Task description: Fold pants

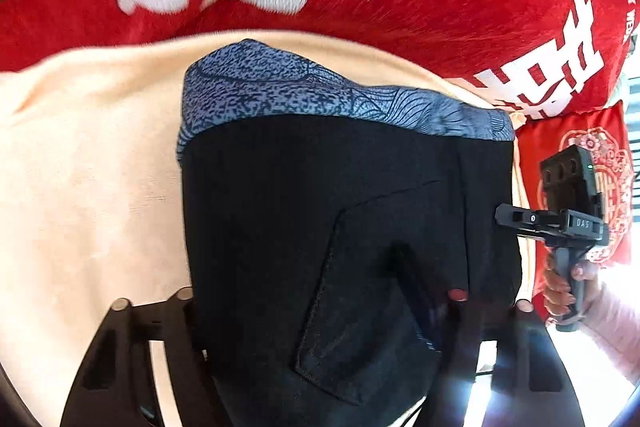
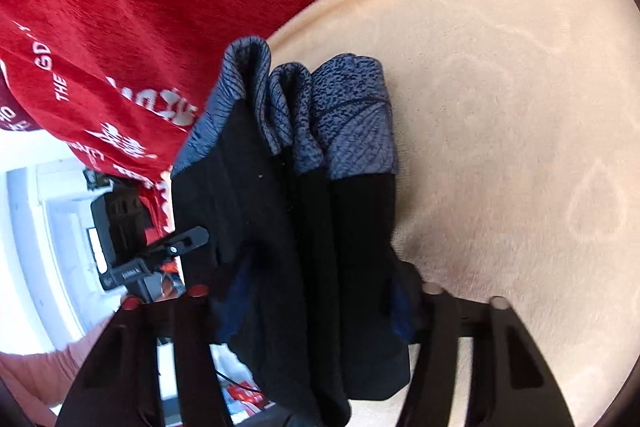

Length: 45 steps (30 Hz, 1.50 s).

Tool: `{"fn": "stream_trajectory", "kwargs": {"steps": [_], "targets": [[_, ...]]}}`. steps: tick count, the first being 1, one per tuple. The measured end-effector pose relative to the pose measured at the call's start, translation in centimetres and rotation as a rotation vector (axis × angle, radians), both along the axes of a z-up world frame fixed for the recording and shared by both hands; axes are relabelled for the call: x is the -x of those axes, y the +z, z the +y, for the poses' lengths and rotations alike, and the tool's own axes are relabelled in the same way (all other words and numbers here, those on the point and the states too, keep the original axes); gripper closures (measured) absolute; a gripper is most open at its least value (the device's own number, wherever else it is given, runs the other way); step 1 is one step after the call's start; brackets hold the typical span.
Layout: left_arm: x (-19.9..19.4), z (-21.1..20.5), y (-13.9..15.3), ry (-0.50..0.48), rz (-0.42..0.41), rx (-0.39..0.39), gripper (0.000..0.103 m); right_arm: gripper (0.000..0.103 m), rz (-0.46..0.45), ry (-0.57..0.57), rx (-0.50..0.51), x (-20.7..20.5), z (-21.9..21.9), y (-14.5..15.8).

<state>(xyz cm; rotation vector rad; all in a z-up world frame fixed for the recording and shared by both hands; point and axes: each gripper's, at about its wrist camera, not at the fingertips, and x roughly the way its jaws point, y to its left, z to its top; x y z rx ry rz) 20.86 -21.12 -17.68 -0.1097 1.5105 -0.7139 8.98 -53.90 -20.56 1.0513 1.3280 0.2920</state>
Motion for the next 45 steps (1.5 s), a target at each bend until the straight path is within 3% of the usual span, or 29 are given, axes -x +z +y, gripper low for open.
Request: {"fn": "stream_trajectory", "kwargs": {"steps": [2, 12, 16, 19, 21, 23, 28, 32, 33, 34, 37, 45], "targets": [[0.6, 0.0, 1.1, 0.018, -0.014, -0.002, 0.040, 0.057, -0.011, -0.031, -0.045, 0.7, -0.2, 0.7], [6.4, 3.9, 6.4, 0.011, 0.002, -0.026, 0.040, 0.058, -0.026, -0.021, -0.103, 6.8, 4.4, 4.8], [8.9, 5.9, 6.0, -0.006, 0.015, -0.046, 0.040, 0.057, -0.017, -0.040, -0.100, 10.3, 7.1, 4.8], [10.3, 7.5, 4.2, -0.010, 0.037, -0.072, 0.040, 0.057, 0.020, -0.064, -0.097, 12.0, 8.4, 3.1], [11.1, 8.0, 2.3, -0.007, 0.035, -0.105, 0.037, 0.056, 0.054, -0.047, -0.053, 12.9, 9.3, 1.5], [11.5, 8.9, 1.0, 0.022, 0.023, -0.126, 0.017, 0.049, 0.049, -0.038, 0.003, 13.3, 10.0, 1.0], [11.7, 10.0, 0.7, 0.057, 0.017, -0.146, 0.013, 0.032, 0.090, -0.052, 0.110, 13.4, 10.3, 1.9], [13.0, 9.4, 3.2, -0.014, -0.104, -0.239, 0.013, 0.024, 0.126, -0.071, 0.280, 14.5, 10.7, 4.4], [13.3, 9.2, 3.8, -0.029, -0.122, -0.249, 0.011, 0.024, 0.140, -0.072, 0.329, 15.1, 11.0, 5.1], [13.7, 9.0, 4.6, -0.046, -0.139, -0.261, 0.000, 0.023, 0.156, -0.074, 0.385, 15.6, 11.3, 5.9], [15.3, 9.2, 7.0, -0.084, -0.204, -0.274, 0.000, 0.018, 0.186, -0.091, 0.513, 17.5, 12.6, 8.0], [20.4, 9.0, 12.1, -0.153, -0.314, -0.347, 0.000, 0.008, 0.236, -0.056, 0.687, 20.4, 18.8, 12.2]]}}
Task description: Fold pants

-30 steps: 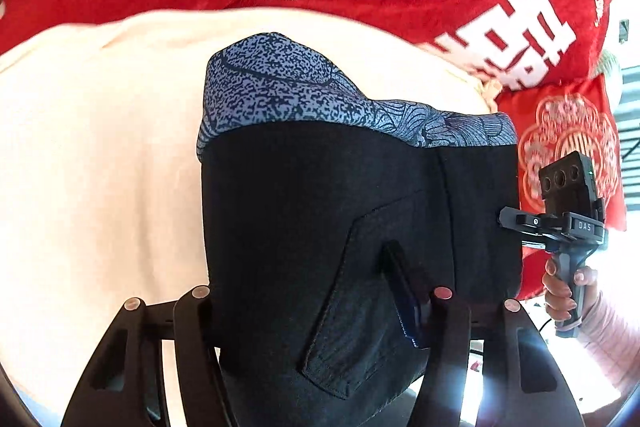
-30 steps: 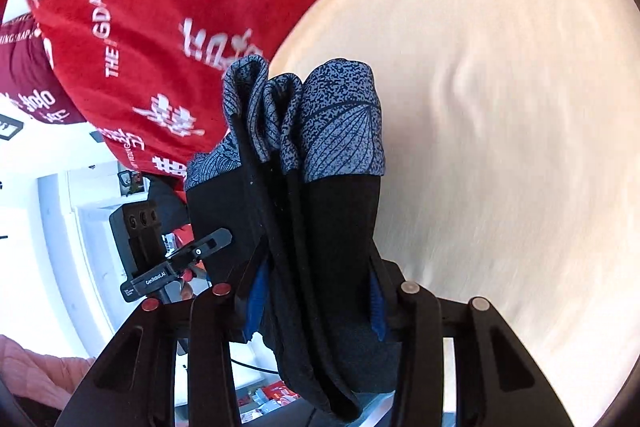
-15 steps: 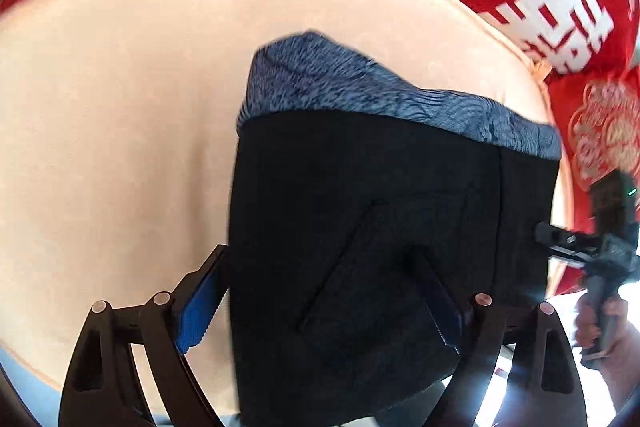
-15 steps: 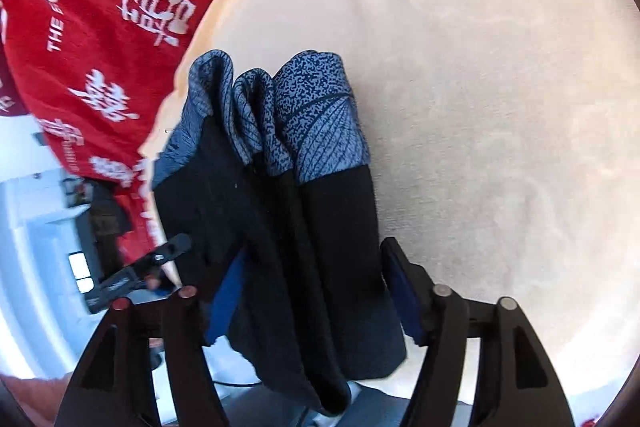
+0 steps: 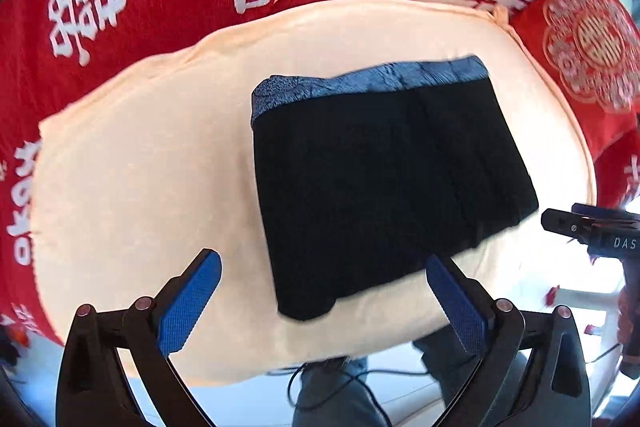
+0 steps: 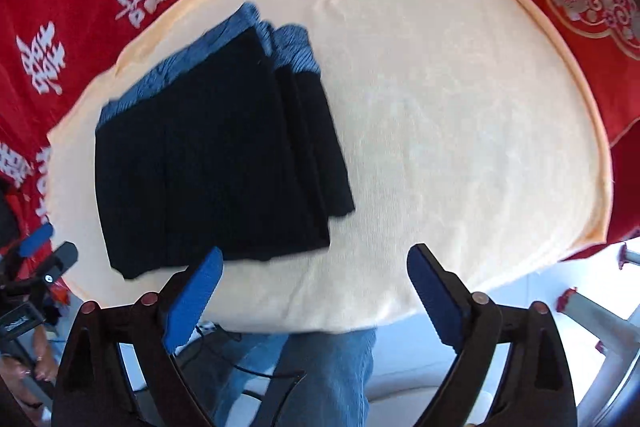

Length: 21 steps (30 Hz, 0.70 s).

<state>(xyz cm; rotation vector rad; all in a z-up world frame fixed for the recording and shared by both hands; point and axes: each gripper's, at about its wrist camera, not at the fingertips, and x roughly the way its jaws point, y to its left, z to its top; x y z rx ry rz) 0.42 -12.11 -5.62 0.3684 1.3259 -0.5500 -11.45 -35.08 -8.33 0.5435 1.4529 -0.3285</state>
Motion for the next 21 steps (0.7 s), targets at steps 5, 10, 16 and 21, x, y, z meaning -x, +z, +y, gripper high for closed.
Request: {"fn": "stream_trajectory", "kwargs": {"steps": [5, 10, 16, 21], "targets": [[2.4, 0.1, 1.4, -0.073, 0.005, -0.086, 0.000, 0.008, 0.008, -0.009, -0.007, 1.7, 2.6, 2.5], [4.2, 0.7, 3.1, -0.132, 0.000, -0.101, 0.000, 0.008, -0.004, -0.032, -0.019, 2.8, 4.6, 5.1], [5.1, 1.2, 5.4, -0.161, -0.028, -0.096, 0.000, 0.008, -0.026, -0.044, -0.018, 2.8, 6.1, 8.0], [4.9, 1.8, 7.2, -0.131, -0.075, -0.084, 0.000, 0.008, -0.066, 0.008, 0.017, 1.5, 6.7, 10.1]]}}
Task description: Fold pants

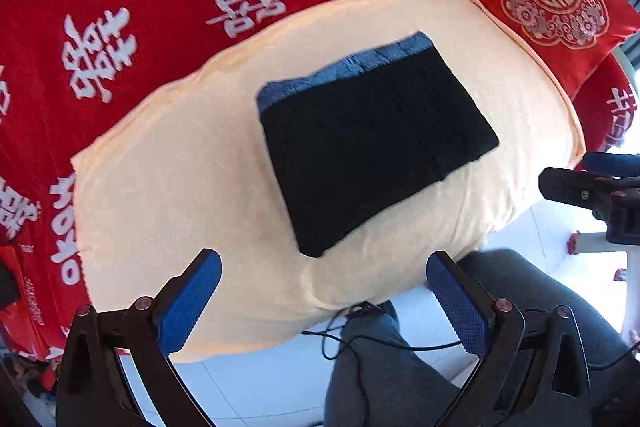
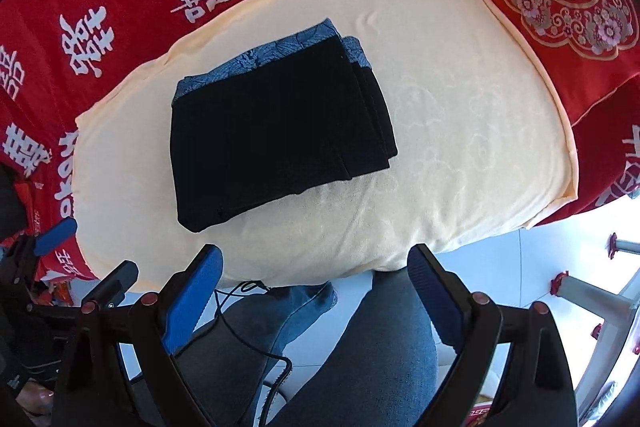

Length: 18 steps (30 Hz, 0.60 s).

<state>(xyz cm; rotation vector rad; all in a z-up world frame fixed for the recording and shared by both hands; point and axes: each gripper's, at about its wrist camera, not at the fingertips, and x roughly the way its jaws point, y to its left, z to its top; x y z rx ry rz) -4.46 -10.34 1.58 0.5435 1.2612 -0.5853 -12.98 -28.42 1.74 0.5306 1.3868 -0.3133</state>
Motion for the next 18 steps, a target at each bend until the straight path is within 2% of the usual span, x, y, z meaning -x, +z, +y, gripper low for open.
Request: {"fn": "stream_trajectory", "kwargs": {"steps": [3, 7, 10, 14, 18], "targets": [[-1.0, 0.7, 1.5, 0.074, -0.037, 0.027, 0.000, 0.008, -0.017, 0.054, 0.010, -1.1, -0.1, 0.6], [-1.1, 1.0, 2.3, 0.158, -0.030, 0.029, 0.000, 0.008, -0.015, 0.100, 0.010, -1.8, -0.8, 1.6], [-0.3, 0.1, 2.8, 0.163, -0.010, 0.048, 0.000, 0.008, -0.038, 0.117, -0.022, -1.4, -1.6, 3.0], [0.8, -1.6, 3.9, 0.158, -0.043, 0.047, 0.000, 0.008, -0.061, 0.120, -0.011, -1.4, -2.7, 4.4], [1.5, -2.6, 4.3, 0.204, -0.027, 0.043, 0.000, 0.008, -0.075, 0.125, -0.004, -1.5, -2.6, 5.1]]}}
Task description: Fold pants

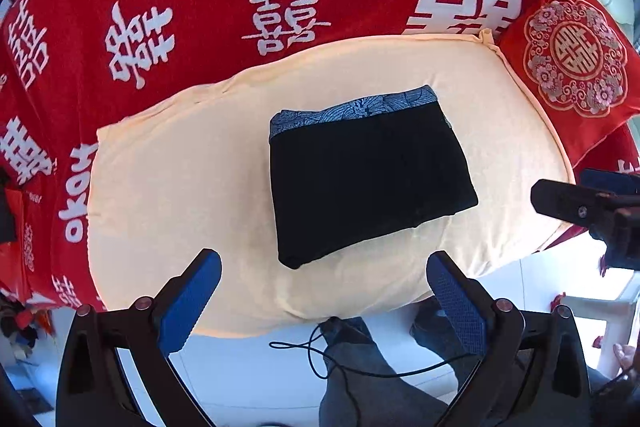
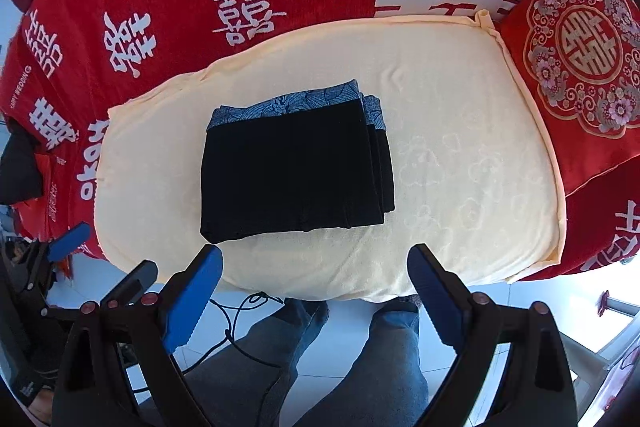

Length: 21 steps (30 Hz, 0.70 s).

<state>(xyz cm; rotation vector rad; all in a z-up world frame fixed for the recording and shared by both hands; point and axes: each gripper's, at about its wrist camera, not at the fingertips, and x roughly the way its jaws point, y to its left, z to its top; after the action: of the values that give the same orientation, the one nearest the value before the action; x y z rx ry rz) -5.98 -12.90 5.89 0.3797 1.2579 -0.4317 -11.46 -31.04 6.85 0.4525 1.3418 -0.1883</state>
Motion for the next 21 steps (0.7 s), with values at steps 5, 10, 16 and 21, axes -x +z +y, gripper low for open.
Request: {"fn": "stream_trajectory", "kwargs": {"steps": [5, 10, 16, 21], "targets": [[0.7, 0.3, -0.7, 0.072, 0.030, -0.001, 0.000, 0.008, 0.027, 0.099, 0.031, 0.1, 1.5, -0.4], [1.0, 0.8, -1.3, 0.111, 0.050, 0.003, 0.000, 0.008, 0.055, 0.129, 0.057, 0.4, 1.7, -0.6], [1.1, 1.1, -1.4, 0.110, 0.042, -0.006, 0.000, 0.008, 0.077, 0.080, 0.062, 1.0, 0.7, -0.9], [0.8, 1.3, -1.0, 0.119, 0.018, -0.016, 0.000, 0.008, 0.084, 0.069, 0.065, 1.0, 0.8, -1.1]]}}
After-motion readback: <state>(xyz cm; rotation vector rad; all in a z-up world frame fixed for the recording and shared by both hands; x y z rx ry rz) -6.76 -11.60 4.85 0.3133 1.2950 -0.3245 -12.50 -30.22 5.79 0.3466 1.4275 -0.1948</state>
